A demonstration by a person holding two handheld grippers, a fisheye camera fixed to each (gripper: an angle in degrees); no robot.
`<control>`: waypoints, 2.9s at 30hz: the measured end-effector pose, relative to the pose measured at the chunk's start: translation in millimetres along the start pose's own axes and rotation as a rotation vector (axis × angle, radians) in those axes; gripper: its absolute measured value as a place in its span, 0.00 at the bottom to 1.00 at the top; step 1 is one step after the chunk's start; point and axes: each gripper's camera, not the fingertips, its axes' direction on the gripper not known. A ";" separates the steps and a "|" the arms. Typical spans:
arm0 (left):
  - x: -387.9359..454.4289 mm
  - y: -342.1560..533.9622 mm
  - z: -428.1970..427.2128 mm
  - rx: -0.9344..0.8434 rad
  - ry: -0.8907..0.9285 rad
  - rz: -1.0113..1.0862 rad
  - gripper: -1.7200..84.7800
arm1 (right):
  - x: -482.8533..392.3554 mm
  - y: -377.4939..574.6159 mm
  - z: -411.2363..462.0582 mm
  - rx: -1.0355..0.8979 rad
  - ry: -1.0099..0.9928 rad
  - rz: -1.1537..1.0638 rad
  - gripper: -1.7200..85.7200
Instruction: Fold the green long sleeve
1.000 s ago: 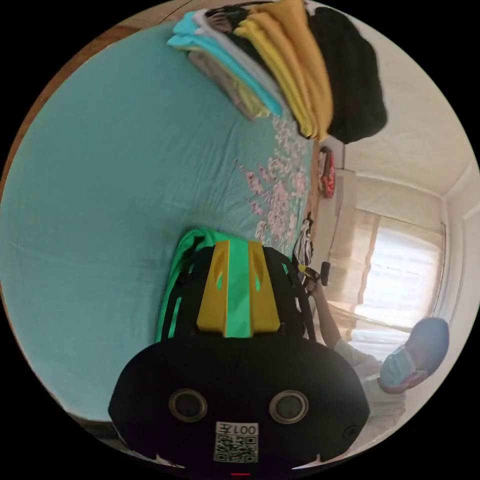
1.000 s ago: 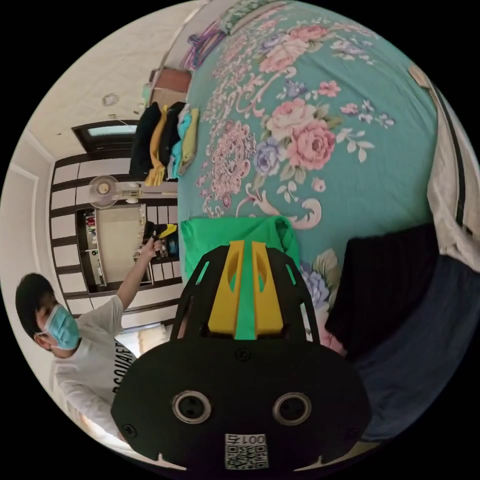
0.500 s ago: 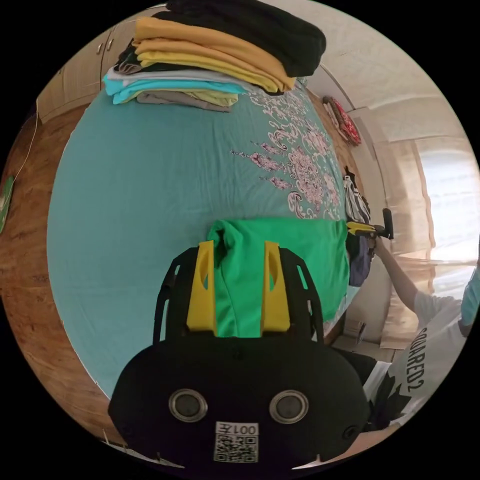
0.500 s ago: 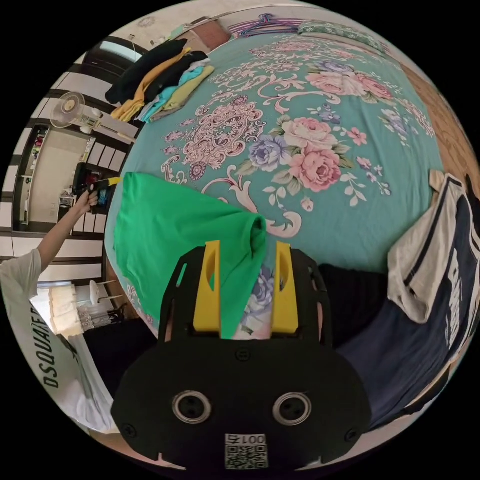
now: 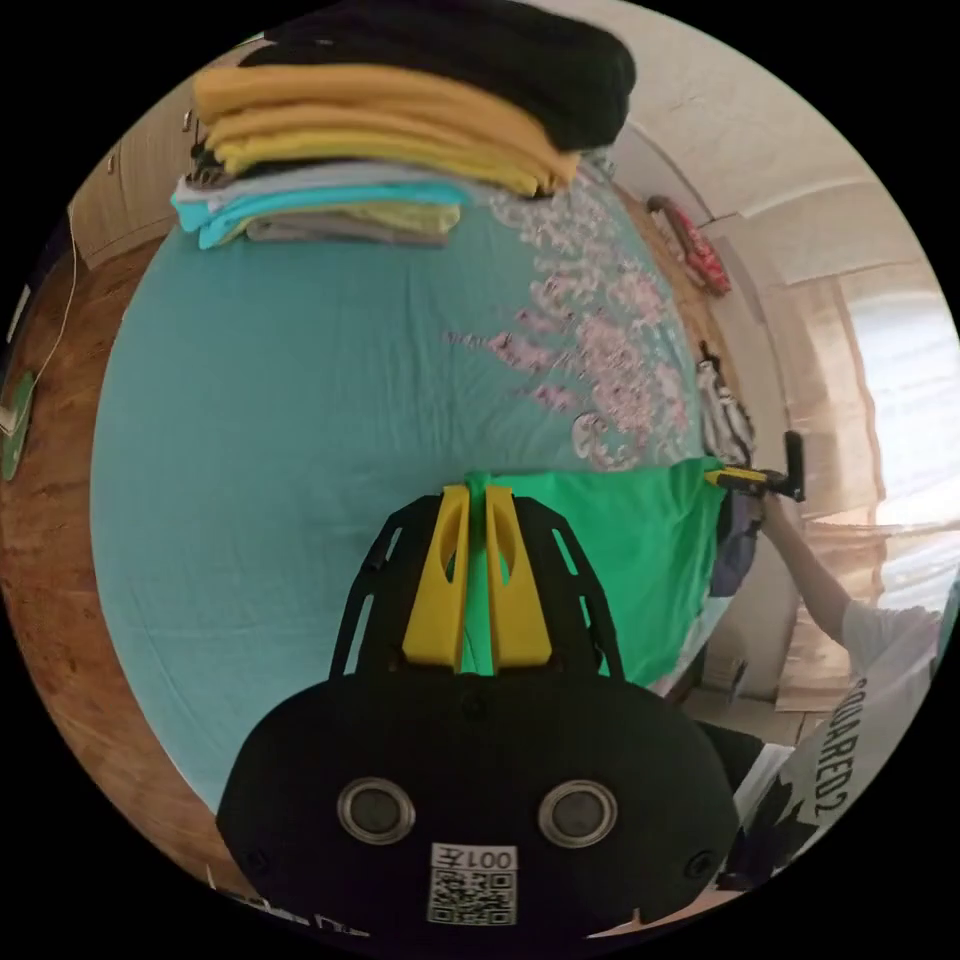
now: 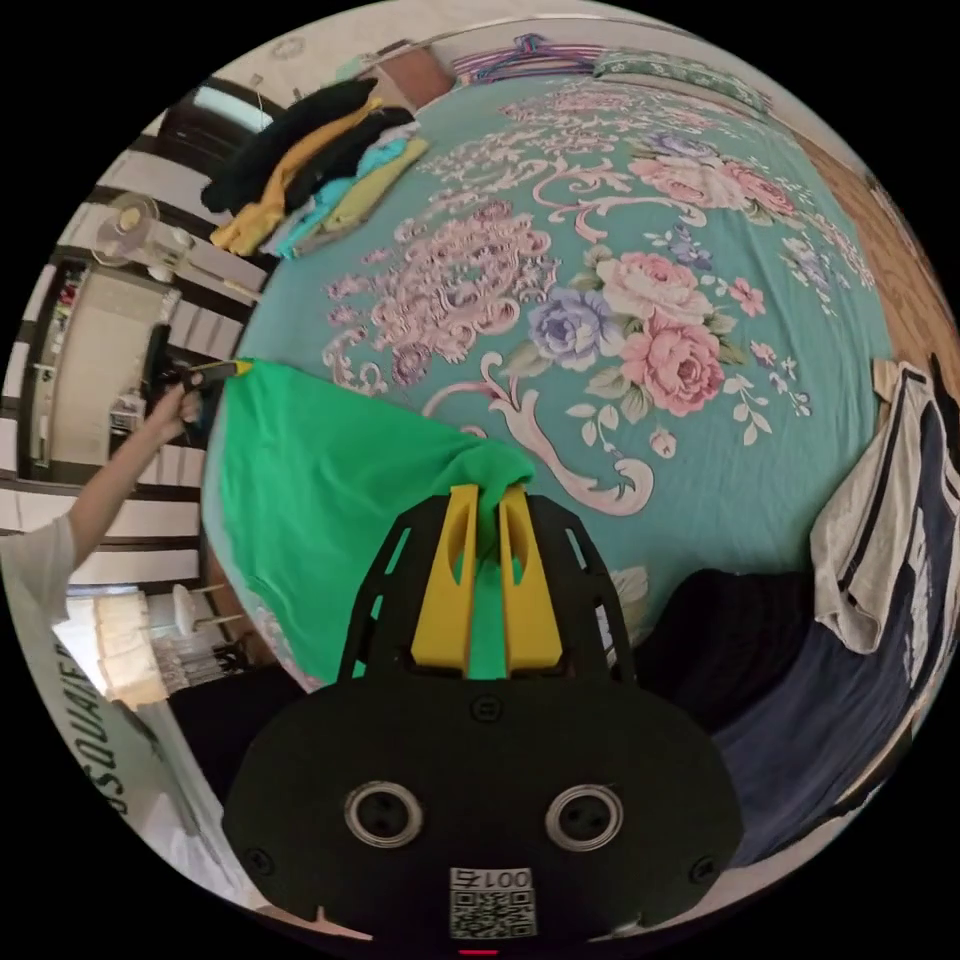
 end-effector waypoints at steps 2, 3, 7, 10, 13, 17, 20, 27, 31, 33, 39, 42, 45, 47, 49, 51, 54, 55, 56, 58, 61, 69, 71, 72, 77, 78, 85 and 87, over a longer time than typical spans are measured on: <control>10.4 -10.9 -39.5 0.094 0.132 0.049 0.00 | 17.4 -9.7 -37.0 0.103 -0.167 0.032 0.05; 17.1 -13.7 -51.4 0.127 0.152 0.075 0.00 | 19.2 -12.0 -48.4 0.138 -0.202 0.030 0.04; 69.8 -16.9 -154.9 0.388 0.229 0.269 0.00 | 12.8 -15.1 -147.6 0.418 -0.296 -0.034 0.04; 95.4 1.3 -214.6 0.502 0.186 0.379 0.00 | 2.6 -1.8 -205.3 0.545 -0.315 -0.107 0.04; 102.4 25.4 -244.0 0.548 0.130 0.455 0.00 | -2.7 14.9 -229.0 0.604 -0.313 -0.154 0.04; 79.3 68.2 -232.4 0.518 0.200 0.443 0.00 | -2.3 41.6 -205.2 0.592 -0.379 -0.218 0.05; 59.1 121.5 -191.7 0.428 0.205 0.350 0.00 | 1.5 77.0 -152.5 0.494 -0.429 -0.215 0.05; 26.9 294.2 -73.2 0.000 0.174 -0.120 0.01 | 1.9 189.4 7.9 -0.034 -0.420 -0.011 0.04; 88.7 327.3 -78.3 0.068 0.239 -0.169 0.02 | -3.5 203.0 -5.1 -0.071 -0.223 -0.036 0.05; 153.9 295.7 -63.1 -0.045 0.138 -0.012 0.06 | -0.9 181.8 -27.5 -0.012 -0.102 -0.054 0.06; 402.4 203.4 58.4 -0.225 0.087 0.668 0.17 | 30.8 94.7 -26.5 0.015 -0.043 0.074 0.16; 492.7 201.1 120.2 -0.251 -0.021 0.887 0.17 | 51.4 83.6 10.3 -0.031 -0.166 0.203 0.18; 546.9 219.7 172.9 -0.289 -0.225 1.022 0.15 | 59.7 85.0 22.8 0.045 -0.268 0.314 0.18; 563.4 236.5 203.0 -0.341 -0.333 1.016 0.12 | 63.6 88.0 25.6 0.099 -0.307 0.387 0.17; 566.0 247.4 212.7 -0.340 -0.377 0.963 0.10 | 67.0 89.9 30.4 0.126 -0.345 0.429 0.15; 568.2 255.6 212.8 -0.311 -0.395 0.923 0.07 | 70.9 90.3 35.9 0.131 -0.364 0.459 0.12; 571.4 261.7 210.1 -0.270 -0.436 0.894 0.02 | 73.5 86.3 47.6 0.104 -0.392 0.418 0.07; 570.2 259.2 204.6 -0.264 -0.398 0.866 0.01 | 73.9 85.4 48.7 0.097 -0.417 0.386 0.06; 566.3 255.4 194.8 -0.241 -0.347 0.819 0.01 | 72.7 85.9 44.1 0.105 -0.454 0.341 0.05; 556.9 248.8 173.8 -0.190 -0.256 0.731 0.00 | 68.3 92.3 25.1 0.174 -0.500 0.299 0.05; 532.3 243.3 120.2 -0.065 -0.055 0.580 0.00 | 51.1 101.0 -11.6 0.281 -0.614 0.262 0.04; 383.5 282.1 -70.0 0.273 0.033 0.242 0.00 | -172.0 -1.4 -36.0 0.258 -0.618 -0.206 0.04; 318.6 311.3 -106.4 0.289 -0.092 0.104 0.01 | -264.9 -36.7 4.5 0.194 -0.596 -0.328 0.05; 301.9 319.8 -111.7 0.288 -0.124 0.069 0.01 | -287.3 -44.0 18.4 0.176 -0.603 -0.351 0.05; 127.8 398.8 -74.7 0.117 -0.191 -0.366 0.05 | -435.5 -65.7 153.4 -0.004 -0.411 -0.477 0.06; 113.7 407.5 -69.3 0.099 -0.174 -0.407 0.05 | -442.0 -60.3 150.8 0.035 -0.388 -0.483 0.06; 76.1 428.7 -44.6 0.070 0.004 -0.402 0.10 | -470.1 54.3 86.9 0.375 0.153 -0.525 0.08; 73.5 419.0 -30.6 0.065 0.092 -0.376 0.11 | -476.6 83.9 103.1 0.291 0.219 -0.514 0.10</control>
